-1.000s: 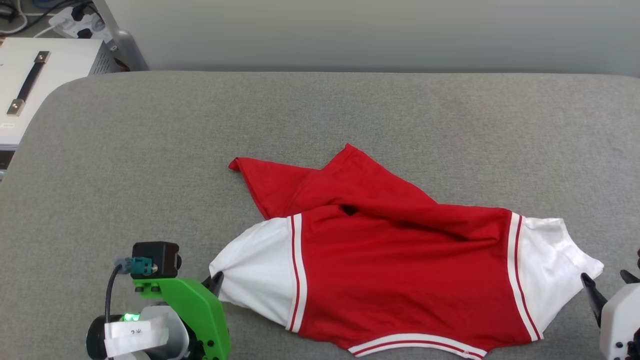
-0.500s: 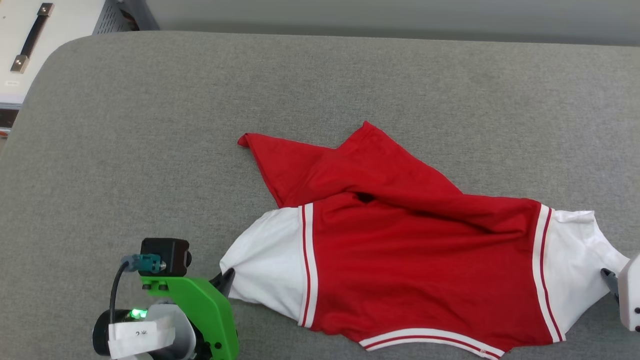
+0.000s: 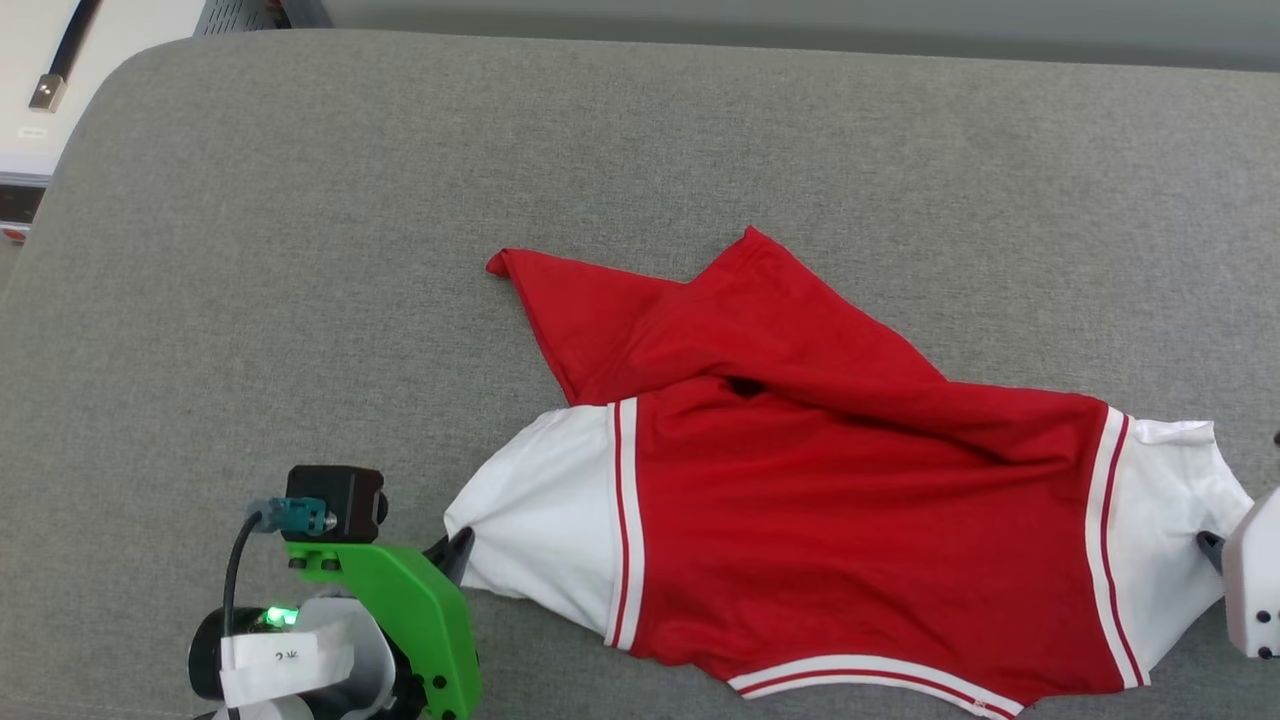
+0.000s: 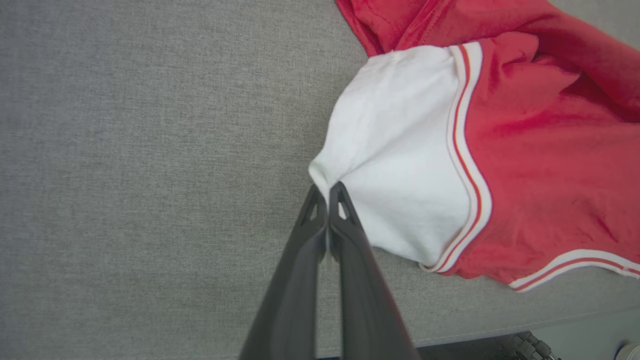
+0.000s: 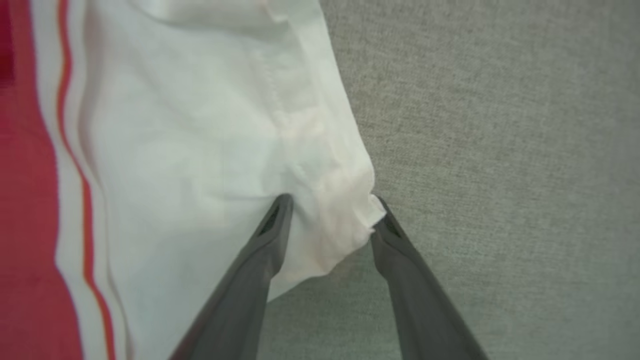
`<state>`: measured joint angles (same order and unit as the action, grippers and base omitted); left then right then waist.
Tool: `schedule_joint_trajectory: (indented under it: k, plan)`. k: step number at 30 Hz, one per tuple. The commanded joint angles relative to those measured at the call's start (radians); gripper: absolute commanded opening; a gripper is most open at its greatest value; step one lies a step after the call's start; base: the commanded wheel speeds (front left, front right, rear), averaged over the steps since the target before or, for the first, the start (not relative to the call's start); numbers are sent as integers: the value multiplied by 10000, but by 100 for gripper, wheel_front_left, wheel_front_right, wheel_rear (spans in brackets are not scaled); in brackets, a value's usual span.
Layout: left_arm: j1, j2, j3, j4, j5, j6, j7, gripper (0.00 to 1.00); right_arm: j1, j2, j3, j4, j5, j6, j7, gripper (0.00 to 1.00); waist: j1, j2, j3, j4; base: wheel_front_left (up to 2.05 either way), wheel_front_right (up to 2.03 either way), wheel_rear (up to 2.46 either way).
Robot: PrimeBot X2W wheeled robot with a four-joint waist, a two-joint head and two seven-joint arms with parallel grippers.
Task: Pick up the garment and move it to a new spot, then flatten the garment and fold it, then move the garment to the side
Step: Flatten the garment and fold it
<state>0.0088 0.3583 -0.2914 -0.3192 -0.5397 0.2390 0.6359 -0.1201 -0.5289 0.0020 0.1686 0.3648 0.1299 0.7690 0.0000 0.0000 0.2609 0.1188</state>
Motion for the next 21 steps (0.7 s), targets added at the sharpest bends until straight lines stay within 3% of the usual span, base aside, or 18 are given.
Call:
schedule_joint_trajectory:
  k: [1,11,21]
  plan:
    - [-171,66,2,46,-47,15,29,0,47,225,282,299,162,8,-110,0,0,0,-40,-21,0,0,0]
    - [-148,25,203,150,-223,-81,-406,0,-157,-110,-11,150,261,8,-1251,0,0,0,-692,-290,0,0,0]
    - [-570,279,742,-331,-521,-400,-818,0,-291,-556,-1046,-1429,1126,8,-1313,0,0,0,-1741,-703,0,0,0]
